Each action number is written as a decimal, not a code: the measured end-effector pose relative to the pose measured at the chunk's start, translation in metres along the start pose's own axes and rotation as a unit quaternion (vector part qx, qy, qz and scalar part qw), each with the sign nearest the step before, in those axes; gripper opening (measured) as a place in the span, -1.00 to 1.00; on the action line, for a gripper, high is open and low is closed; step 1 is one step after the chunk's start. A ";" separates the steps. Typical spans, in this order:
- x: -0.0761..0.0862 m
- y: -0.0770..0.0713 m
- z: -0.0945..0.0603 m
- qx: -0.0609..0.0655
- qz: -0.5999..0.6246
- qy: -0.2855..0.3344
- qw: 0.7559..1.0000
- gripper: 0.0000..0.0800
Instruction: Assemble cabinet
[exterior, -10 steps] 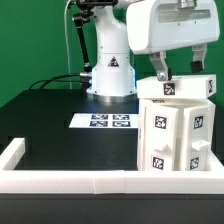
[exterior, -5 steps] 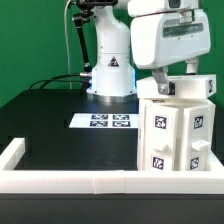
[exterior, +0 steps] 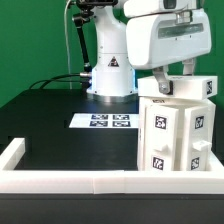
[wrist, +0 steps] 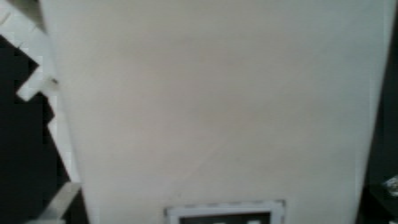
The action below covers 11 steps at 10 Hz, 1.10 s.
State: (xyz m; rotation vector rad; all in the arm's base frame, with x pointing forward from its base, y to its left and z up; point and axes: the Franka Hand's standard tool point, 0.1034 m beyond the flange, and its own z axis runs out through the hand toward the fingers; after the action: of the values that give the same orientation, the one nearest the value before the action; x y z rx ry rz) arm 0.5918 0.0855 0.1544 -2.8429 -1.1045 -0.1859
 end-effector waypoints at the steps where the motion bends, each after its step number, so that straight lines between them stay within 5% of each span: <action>1: 0.000 0.001 0.001 -0.005 0.054 0.006 0.999 0.38; 5: 0.000 0.001 0.001 -0.012 0.259 0.020 0.966 0.38; 11: 0.001 0.000 0.002 -0.007 0.506 0.024 0.862 0.38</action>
Offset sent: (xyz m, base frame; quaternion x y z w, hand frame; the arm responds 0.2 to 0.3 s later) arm -0.0108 0.0006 -0.0006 0.0055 0.0229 0.2907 0.9565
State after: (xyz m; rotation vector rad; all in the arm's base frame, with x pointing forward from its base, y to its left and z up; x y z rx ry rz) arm 0.5926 0.0858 0.1528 -2.9572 0.4823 -0.1661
